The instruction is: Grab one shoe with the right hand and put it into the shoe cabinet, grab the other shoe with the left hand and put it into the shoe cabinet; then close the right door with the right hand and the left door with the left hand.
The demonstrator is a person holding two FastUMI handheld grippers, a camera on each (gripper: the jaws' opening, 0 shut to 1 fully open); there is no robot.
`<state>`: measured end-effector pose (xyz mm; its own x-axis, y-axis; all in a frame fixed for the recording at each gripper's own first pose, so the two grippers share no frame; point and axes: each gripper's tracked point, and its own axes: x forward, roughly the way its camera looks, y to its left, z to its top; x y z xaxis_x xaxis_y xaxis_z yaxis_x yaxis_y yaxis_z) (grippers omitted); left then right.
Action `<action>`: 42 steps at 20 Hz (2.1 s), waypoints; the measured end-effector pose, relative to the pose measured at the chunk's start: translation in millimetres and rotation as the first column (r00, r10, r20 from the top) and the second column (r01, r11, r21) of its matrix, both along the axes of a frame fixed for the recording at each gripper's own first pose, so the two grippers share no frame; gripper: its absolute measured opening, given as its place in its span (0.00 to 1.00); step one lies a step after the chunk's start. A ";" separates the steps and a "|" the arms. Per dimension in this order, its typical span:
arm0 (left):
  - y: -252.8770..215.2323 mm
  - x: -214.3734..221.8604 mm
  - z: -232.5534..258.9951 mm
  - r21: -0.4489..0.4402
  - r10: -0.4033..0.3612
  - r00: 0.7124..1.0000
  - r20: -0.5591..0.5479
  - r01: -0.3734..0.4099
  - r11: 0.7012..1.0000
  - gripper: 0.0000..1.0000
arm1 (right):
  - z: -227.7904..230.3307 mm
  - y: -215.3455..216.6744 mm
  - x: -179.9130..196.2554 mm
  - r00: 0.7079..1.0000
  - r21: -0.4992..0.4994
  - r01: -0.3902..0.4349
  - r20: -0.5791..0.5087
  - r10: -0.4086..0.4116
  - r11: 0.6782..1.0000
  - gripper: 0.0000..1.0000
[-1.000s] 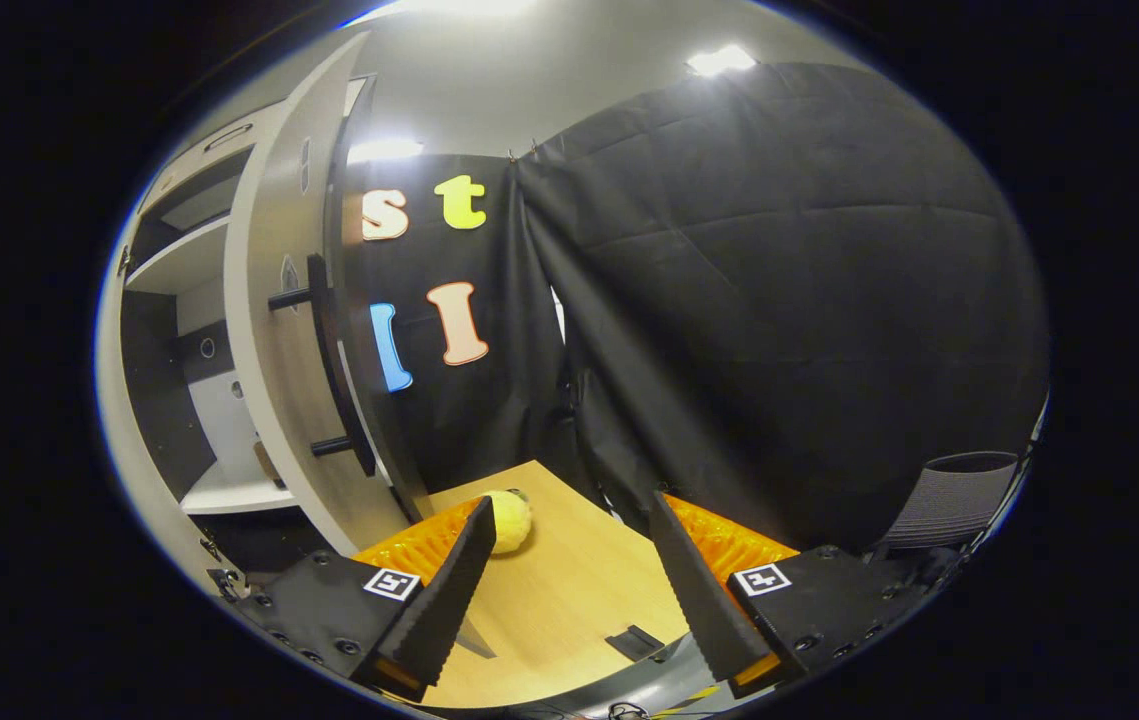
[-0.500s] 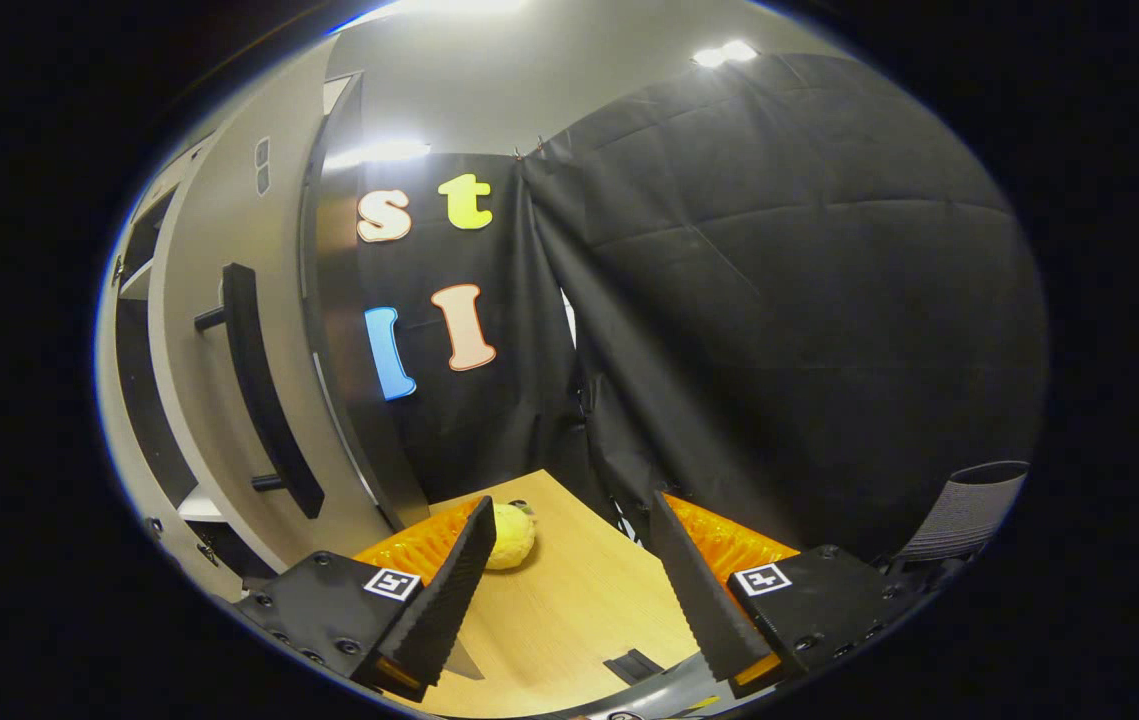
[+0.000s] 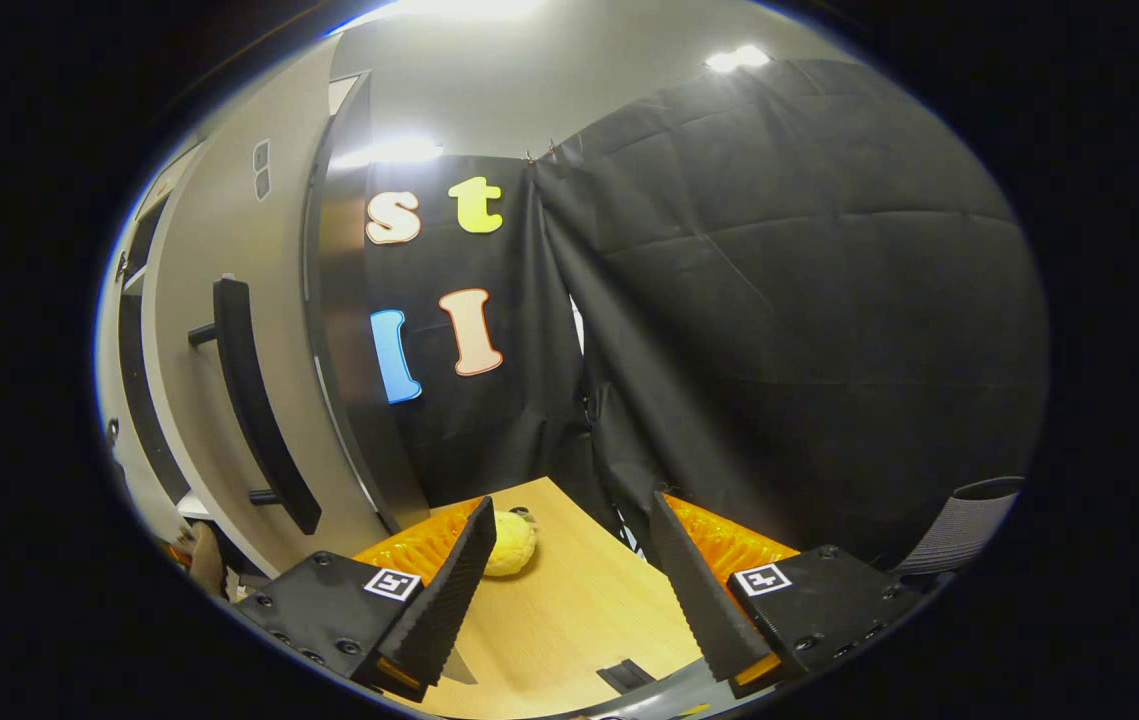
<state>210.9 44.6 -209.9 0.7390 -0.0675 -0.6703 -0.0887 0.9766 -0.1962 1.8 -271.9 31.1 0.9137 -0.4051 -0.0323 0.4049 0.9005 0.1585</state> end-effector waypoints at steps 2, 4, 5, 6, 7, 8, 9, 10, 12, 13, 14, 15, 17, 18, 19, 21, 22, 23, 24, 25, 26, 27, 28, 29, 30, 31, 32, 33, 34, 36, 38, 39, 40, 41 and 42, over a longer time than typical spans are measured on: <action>4.5 29.2 30.7 0.028 -0.005 0.998 0.056 0.004 1.000 0.02 | -0.8 3.3 3.1 1.000 0.008 -0.012 0.004 0.012 1.000 0.98; 13.9 63.5 50.1 0.048 -0.004 0.995 0.096 -0.001 0.999 0.02 | 1.1 2.5 2.1 1.000 -0.013 -0.006 0.008 0.006 1.000 0.98; 17.9 76.9 54.8 0.045 -0.001 0.993 0.115 -0.004 0.999 0.02 | 2.7 2.9 0.1 1.000 -0.024 0.000 0.012 0.000 1.000 0.98; 22.6 101.5 68.8 0.035 0.003 0.991 0.133 -0.007 0.999 0.02 | 4.7 3.4 -0.3 1.000 -0.032 0.005 0.018 -0.005 0.999 0.98; 19.6 118.3 76.4 0.021 0.011 0.988 0.155 -0.014 1.000 0.02 | 5.7 4.4 -1.2 1.000 -0.035 0.011 0.024 -0.010 0.999 0.98; 19.8 137.6 85.4 0.002 0.023 0.984 0.177 -0.023 1.000 0.02 | 5.3 4.9 -3.0 0.999 -0.034 0.017 0.029 -0.016 0.999 0.98; 22.0 155.8 77.6 -0.016 0.033 0.982 0.189 -0.030 0.999 0.02 | 5.2 5.6 -4.0 0.999 -0.033 0.021 0.033 -0.020 0.999 0.98; 20.3 175.2 81.1 -0.029 0.041 0.979 0.200 -0.036 0.999 0.02 | 3.3 5.3 -6.4 0.999 -0.033 0.028 0.035 -0.027 0.999 0.98; 24.7 196.7 99.8 -0.020 0.042 0.972 0.231 -0.039 0.999 0.02 | 0.1 5.1 -14.5 0.998 -0.029 0.045 0.040 -0.044 0.999 0.98; 27.7 206.7 103.9 -0.008 0.041 0.969 0.242 -0.040 0.999 0.02 | -1.9 4.1 -19.5 0.998 -0.025 0.058 0.039 -0.057 0.998 0.98; 31.5 217.5 107.1 -0.003 0.044 0.967 0.250 -0.044 0.999 0.02 | -5.0 2.5 -26.6 0.997 -0.021 0.072 0.037 -0.071 0.997 0.98; 34.3 228.9 108.9 -0.003 0.050 0.964 0.260 -0.051 0.999 0.02 | -6.6 1.5 -32.5 0.996 -0.018 0.087 0.033 -0.087 0.996 0.98; 38.2 251.8 112.3 -0.003 0.057 0.959 0.276 -0.058 0.998 0.02 | -9.8 -1.3 -42.2 0.992 -0.018 0.120 0.025 -0.120 0.993 0.98; 39.8 263.5 115.2 0.004 0.053 0.955 0.292 -0.057 0.998 0.02 | -10.8 -2.0 -45.5 0.991 -0.016 0.131 0.019 -0.131 0.991 0.98; 42.6 273.3 116.2 0.018 0.048 0.952 0.303 -0.056 0.998 0.02 | -10.2 -0.6 -47.6 0.991 -0.014 0.136 0.016 -0.136 0.991 0.98; 47.0 291.1 114.4 0.046 0.041 0.948 0.317 -0.058 0.997 0.01 | -3.6 1.1 -53.4 0.989 -0.023 0.147 0.027 -0.146 0.989 0.92; 48.3 298.7 109.1 0.054 0.039 0.949 0.312 -0.059 0.997 0.01 | -0.2 1.1 -55.6 0.987 -0.033 0.157 0.033 -0.156 0.987 0.92; 49.6 304.1 103.1 0.058 0.040 0.951 0.306 -0.060 0.997 0.02 | 3.2 1.5 -58.4 0.985 -0.044 0.167 0.039 -0.165 0.985 0.92; 52.8 311.0 97.8 0.060 0.050 0.953 0.299 -0.071 0.996 0.02 | 5.7 1.8 -62.5 0.983 -0.054 0.180 0.046 -0.177 0.982 0.98; 56.5 314.5 91.0 0.063 0.064 0.955 0.290 -0.085 0.994 0.02 | 7.9 1.7 -66.3 0.981 -0.060 0.192 0.053 -0.189 0.980 0.98; 58.4 318.3 85.1 0.066 0.071 0.957 0.282 -0.093 0.994 0.02 | 8.3 1.5 -69.4 0.979 -0.060 0.201 0.056 -0.198 0.978 0.92; 57.8 321.0 81.7 0.064 0.074 0.958 0.276 -0.095 0.993 0.02 | 6.2 0.8 -71.6 0.977 -0.057 0.207 0.052 -0.204 0.977 0.92; 55.7 323.5 77.3 0.058 0.073 0.961 0.268 -0.091 0.994 0.01 | 2.9 -0.8 -73.1 0.976 -0.053 0.216 0.043 -0.214 0.975 0.92; 55.1 324.2 74.2 0.052 0.075 0.962 0.263 -0.092 0.994 0.02 | 0.1 -3.1 -74.3 0.974 -0.047 0.224 0.035 -0.222 0.973 0.98; 53.6 324.7 71.3 0.048 0.076 0.964 0.256 -0.091 0.995 0.02 | -2.2 -5.4 -75.1 0.973 -0.038 0.229 0.031 -0.228 0.973 0.98; 50.7 325.1 69.5 0.049 0.065 0.965 0.253 -0.079 0.996 0.02 | -2.1 -6.4 -75.5 0.972 -0.028 0.232 0.032 -0.231 0.972 0.98; 46.5 325.0 71.1 0.049 0.053 0.963 0.264 -0.068 0.997 0.02 | -2.2 -8.1 -76.2 0.972 -0.020 0.235 0.036 -0.234 0.972 0.98; 42.0 325.9 70.6 0.041 0.042 0.963 0.266 -0.055 0.998 0.05 | -1.3 -11.3 -77.8 0.970 -0.018 0.242 0.041 -0.241 0.970 0.98; 36.9 325.9 69.0 0.029 0.034 0.964 0.264 -0.043 0.999 0.06 | -0.7 -15.1 -80.1 0.966 -0.019 0.255 0.047 -0.254 0.967 0.98; 30.6 325.0 66.1 0.005 0.024 0.967 0.253 -0.026 1.000 0.12 | 0.1 -23.4 -85.2 0.959 -0.019 0.280 0.056 -0.279 0.960 0.98; 28.3 321.8 59.3 0.014 0.014 0.970 0.242 -0.018 1.000 0.34 | -4.8 -31.0 -90.2 0.952 -0.030 0.303 0.048 -0.301 0.953 0.98; 29.4 318.0 56.1 0.029 0.012 0.974 0.226 -0.019 0.999 0.39 | -8.6 -36.4 -92.7 0.949 -0.046 0.313 0.037 -0.312 0.949 0.98; 31.5 313.0 49.7 0.049 0.013 0.980 0.199 -0.023 0.999 0.34 | -12.6 -39.1 -94.2 0.948 -0.059 0.319 0.021 -0.318 0.946 0.98; 37.6 312.6 46.9 0.078 0.019 0.982 0.190 -0.034 0.996 0.45 | -15.7 -40.5 -95.0 0.947 -0.066 0.320 0.008 -0.321 0.945 0.98; 43.0 310.5 46.6 0.097 0.018 0.983 0.182 -0.036 0.995 0.57 | -17.4 -40.5 -95.3 0.948 -0.066 0.318 0.002 -0.319 0.946 0.98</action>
<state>521.4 87.6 -163.4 0.8494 0.0139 -0.5276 -0.0868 0.9897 -0.1137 -93.5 -312.3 13.7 0.7366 -0.6763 -0.0033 0.6731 0.7327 0.0999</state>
